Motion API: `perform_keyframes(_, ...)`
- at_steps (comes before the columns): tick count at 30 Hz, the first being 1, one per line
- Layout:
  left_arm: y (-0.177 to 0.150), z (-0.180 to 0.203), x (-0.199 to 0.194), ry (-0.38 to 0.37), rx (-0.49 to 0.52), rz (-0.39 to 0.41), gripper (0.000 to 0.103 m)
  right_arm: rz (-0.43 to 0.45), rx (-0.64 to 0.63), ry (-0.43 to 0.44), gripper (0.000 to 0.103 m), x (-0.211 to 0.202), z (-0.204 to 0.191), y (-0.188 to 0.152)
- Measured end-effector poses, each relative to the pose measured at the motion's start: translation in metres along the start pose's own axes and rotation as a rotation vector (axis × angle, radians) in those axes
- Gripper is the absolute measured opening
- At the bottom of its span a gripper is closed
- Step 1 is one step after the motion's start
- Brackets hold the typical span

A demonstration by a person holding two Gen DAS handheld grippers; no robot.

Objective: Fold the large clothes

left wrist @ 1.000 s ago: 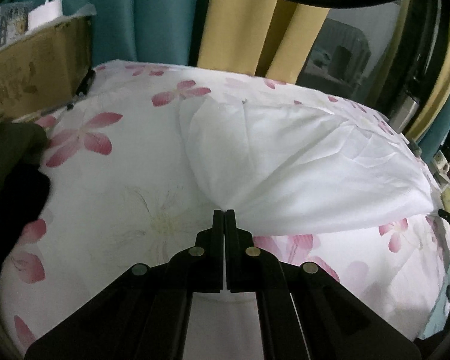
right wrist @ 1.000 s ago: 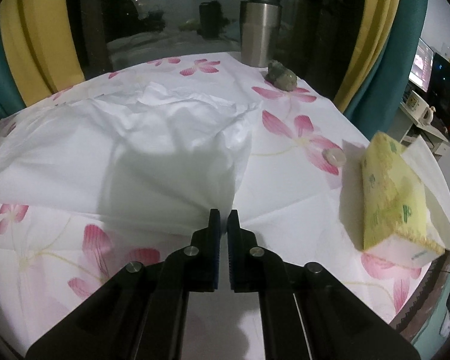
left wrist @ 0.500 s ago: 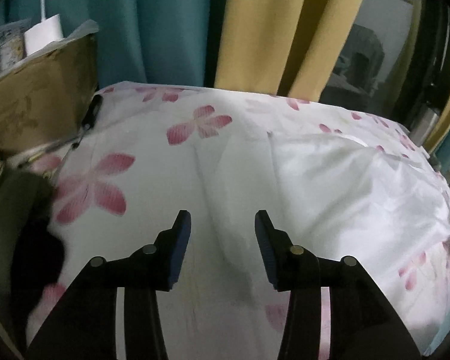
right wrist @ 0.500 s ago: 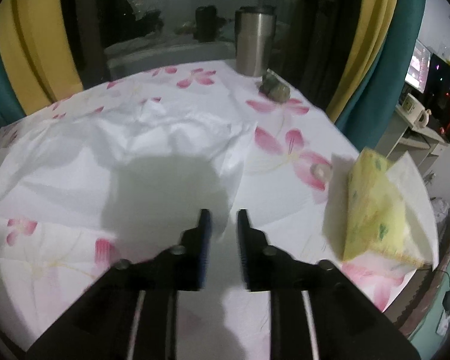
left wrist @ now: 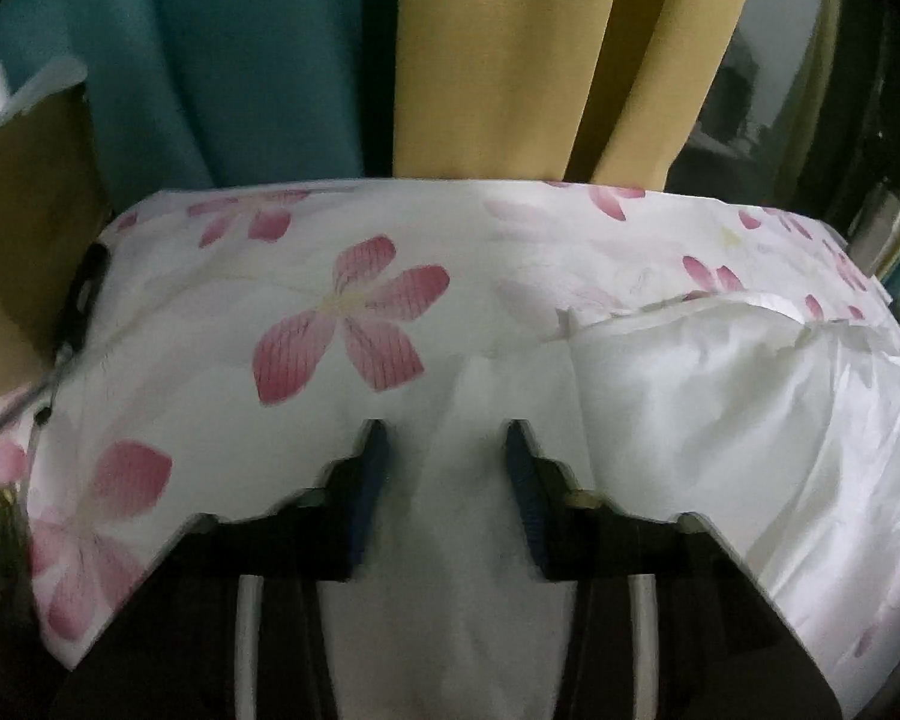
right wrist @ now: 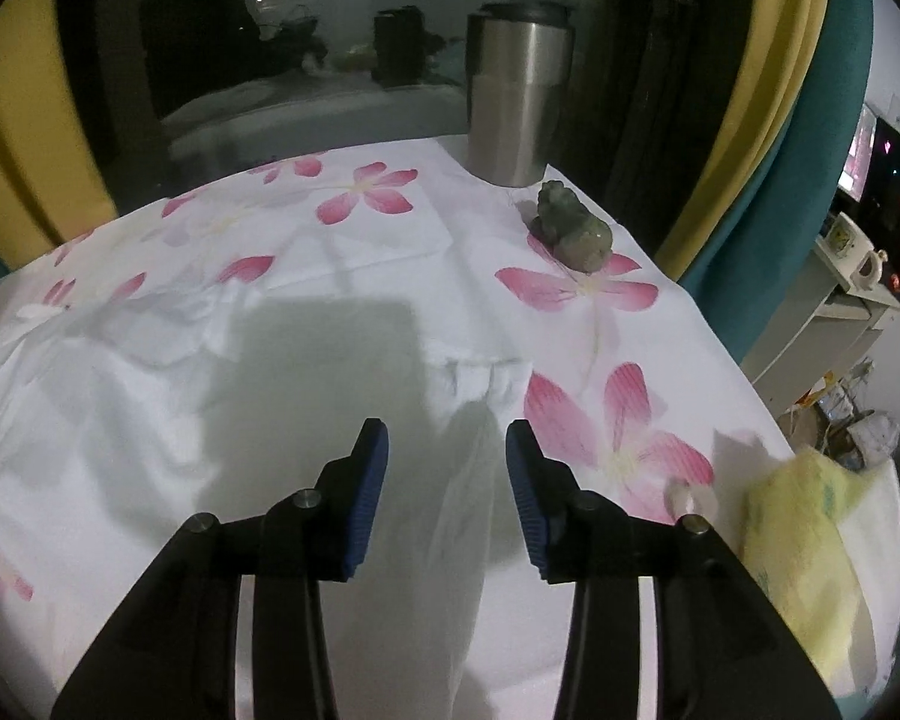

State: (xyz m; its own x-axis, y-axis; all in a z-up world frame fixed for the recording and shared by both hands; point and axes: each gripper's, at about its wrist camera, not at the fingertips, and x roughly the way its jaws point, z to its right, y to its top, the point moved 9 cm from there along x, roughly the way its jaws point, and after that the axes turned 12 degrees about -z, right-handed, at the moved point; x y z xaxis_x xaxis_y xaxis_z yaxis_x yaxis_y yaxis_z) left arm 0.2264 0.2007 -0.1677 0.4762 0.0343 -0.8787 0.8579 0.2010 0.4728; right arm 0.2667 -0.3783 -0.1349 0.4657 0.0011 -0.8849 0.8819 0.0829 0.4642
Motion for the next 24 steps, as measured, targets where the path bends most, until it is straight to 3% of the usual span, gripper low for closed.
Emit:
perform_keyframes(4,0.012,0.0,0.003,-0.021,-0.003,0.021,0.003,-0.025,0.025,0.011,0.042,0.019,0.007,0.012)
perform_keyframes(8,0.027,-0.008,0.0,0.016,-0.028,0.065,0.003,-0.024,0.02,0.019,0.041,0.031,0.007,0.016)
perform_keyframes(9,0.03,-0.01,0.001,0.028,-0.032,0.07,0.003,-0.018,-0.01,0.014,0.025,0.031,0.004,0.017)
perform_keyframes(11,0.036,-0.012,0.001,0.057,-0.038,0.081,0.003,-0.015,-0.009,0.004,0.006,0.032,0.007,0.02)
perform_keyframes(16,0.034,-0.002,0.015,0.057,-0.022,0.017,0.003,-0.011,-0.007,-0.012,0.006,0.032,0.011,0.023)
perform_keyframes(19,0.03,0.002,0.011,0.075,-0.002,0.023,0.005,-0.017,-0.012,-0.042,0.006,0.031,0.009,0.023)
perform_keyframes(20,0.03,0.003,0.007,0.074,-0.005,0.032,0.012,-0.02,-0.014,-0.05,0.006,0.031,0.009,0.022)
perform_keyframes(23,0.031,0.001,-0.009,0.081,-0.025,0.074,0.05,-0.026,-0.011,-0.066,0.006,0.029,0.009,0.022)
perform_keyframes(24,0.032,0.002,-0.014,0.083,-0.029,0.089,0.052,-0.026,-0.01,-0.068,0.006,0.028,0.009,0.022)
